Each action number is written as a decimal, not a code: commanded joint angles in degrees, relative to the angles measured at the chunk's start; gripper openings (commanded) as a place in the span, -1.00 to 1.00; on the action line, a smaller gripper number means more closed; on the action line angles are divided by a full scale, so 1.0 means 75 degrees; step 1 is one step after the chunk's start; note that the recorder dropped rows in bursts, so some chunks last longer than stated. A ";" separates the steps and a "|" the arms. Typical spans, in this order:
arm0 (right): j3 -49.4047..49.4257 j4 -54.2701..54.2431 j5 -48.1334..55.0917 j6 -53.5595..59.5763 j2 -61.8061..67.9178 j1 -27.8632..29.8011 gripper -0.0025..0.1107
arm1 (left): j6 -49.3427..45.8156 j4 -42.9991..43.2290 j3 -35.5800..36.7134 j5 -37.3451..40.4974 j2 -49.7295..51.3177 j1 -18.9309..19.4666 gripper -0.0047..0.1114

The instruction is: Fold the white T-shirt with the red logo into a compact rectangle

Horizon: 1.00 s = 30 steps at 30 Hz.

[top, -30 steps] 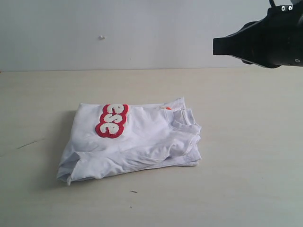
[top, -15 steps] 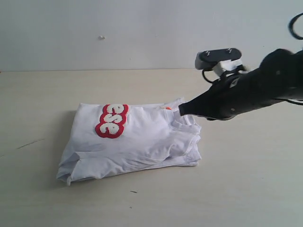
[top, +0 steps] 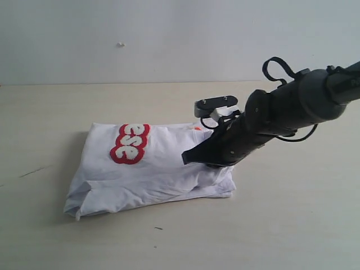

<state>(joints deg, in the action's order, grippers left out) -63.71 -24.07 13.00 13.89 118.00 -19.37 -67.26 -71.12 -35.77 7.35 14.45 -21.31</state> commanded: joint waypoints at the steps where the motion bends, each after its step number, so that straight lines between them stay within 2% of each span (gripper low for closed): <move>1: -0.0248 -0.0047 0.0632 0.0103 0.0190 -0.0362 -0.96 | 0.0021 -0.0066 0.0030 -0.0047 -0.0053 0.0013 -0.92; 8: 0.0130 0.0010 0.0812 0.0195 -0.0139 -0.0785 -0.96 | 0.0037 -0.0066 0.0030 -0.0047 -0.0053 0.0013 -0.92; 17: 0.0896 0.0768 0.1257 0.0162 -0.0308 -0.0712 -0.96 | 0.0037 -0.0104 0.0030 -0.0031 -0.0053 0.0013 -0.92; 23: 0.1285 0.2130 0.0927 -0.1295 -0.1233 -0.0478 -0.96 | 0.0037 -0.0209 0.0030 -0.0031 -0.0053 0.0013 -0.92; 27: 0.1125 0.1467 -0.0178 -0.1021 -0.1587 -0.0626 -0.96 | 0.0037 -0.0209 0.0030 -0.0031 -0.0053 0.0013 -0.92; 30: 0.0445 0.0681 -0.0217 -0.0403 -0.1285 -0.0896 -0.96 | 0.0037 -0.0224 0.0030 -0.0031 -0.0053 0.0013 -0.92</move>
<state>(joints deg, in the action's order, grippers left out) -56.78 -14.47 13.07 7.23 107.00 -24.48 -67.26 -72.16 -35.77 7.23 14.45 -21.31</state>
